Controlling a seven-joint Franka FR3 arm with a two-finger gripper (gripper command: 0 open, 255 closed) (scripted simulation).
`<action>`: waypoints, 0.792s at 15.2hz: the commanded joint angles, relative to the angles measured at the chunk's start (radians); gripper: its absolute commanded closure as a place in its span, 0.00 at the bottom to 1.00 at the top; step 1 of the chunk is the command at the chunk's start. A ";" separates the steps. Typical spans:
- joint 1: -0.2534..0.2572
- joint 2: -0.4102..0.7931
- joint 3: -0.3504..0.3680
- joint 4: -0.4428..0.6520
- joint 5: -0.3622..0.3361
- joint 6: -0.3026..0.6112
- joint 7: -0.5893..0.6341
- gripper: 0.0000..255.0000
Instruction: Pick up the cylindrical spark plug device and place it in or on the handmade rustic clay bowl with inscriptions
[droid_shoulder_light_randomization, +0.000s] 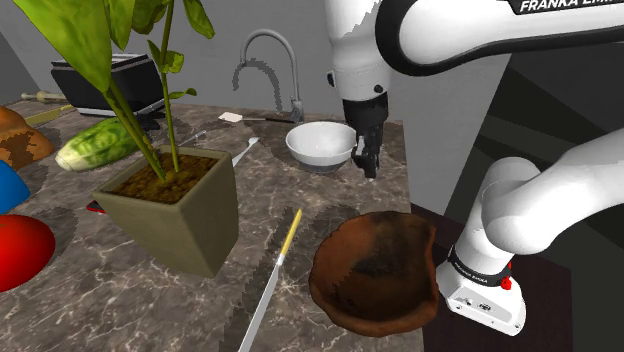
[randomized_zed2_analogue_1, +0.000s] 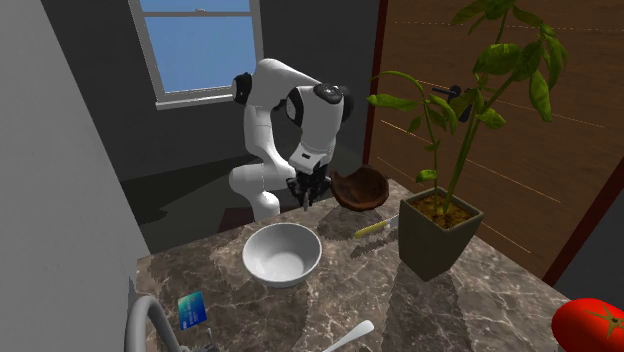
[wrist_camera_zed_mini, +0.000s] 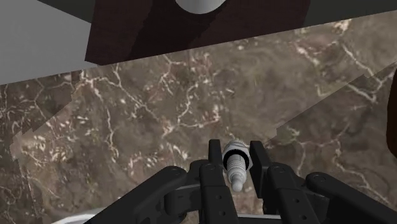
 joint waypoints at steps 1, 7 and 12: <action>-0.002 0.005 -0.003 0.032 -0.003 -0.028 0.000 1.00; -0.008 0.024 -0.012 0.126 -0.014 -0.103 -0.001 1.00; -0.014 0.045 -0.017 0.209 -0.022 -0.165 -0.002 1.00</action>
